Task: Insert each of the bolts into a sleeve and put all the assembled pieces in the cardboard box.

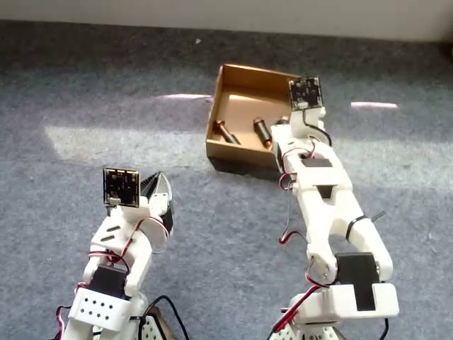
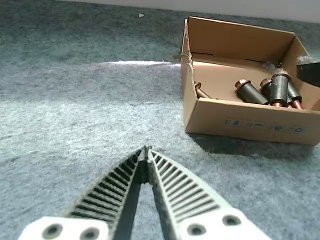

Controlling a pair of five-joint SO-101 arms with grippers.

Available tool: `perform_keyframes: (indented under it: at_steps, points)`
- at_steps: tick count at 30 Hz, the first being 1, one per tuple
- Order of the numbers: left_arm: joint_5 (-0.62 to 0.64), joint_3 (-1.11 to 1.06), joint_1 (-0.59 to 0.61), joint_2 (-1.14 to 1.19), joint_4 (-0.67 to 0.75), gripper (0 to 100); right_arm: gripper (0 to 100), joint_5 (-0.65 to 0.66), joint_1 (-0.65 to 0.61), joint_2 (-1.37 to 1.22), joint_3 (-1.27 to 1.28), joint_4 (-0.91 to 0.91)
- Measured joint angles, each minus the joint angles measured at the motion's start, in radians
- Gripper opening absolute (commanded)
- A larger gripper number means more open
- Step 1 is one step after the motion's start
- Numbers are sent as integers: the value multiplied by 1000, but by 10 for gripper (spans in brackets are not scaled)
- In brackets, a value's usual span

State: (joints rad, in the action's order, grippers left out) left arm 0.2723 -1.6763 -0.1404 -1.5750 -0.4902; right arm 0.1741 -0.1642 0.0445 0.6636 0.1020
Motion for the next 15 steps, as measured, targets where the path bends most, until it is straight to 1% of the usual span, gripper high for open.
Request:
perform_keyframes:
  at_steps: [5,15]
  points:
    - [0,0,0,0,0,21,2,0,0,138,15,52]
    - [0,0,0,0,0,21,8,0,0,448,252,77]
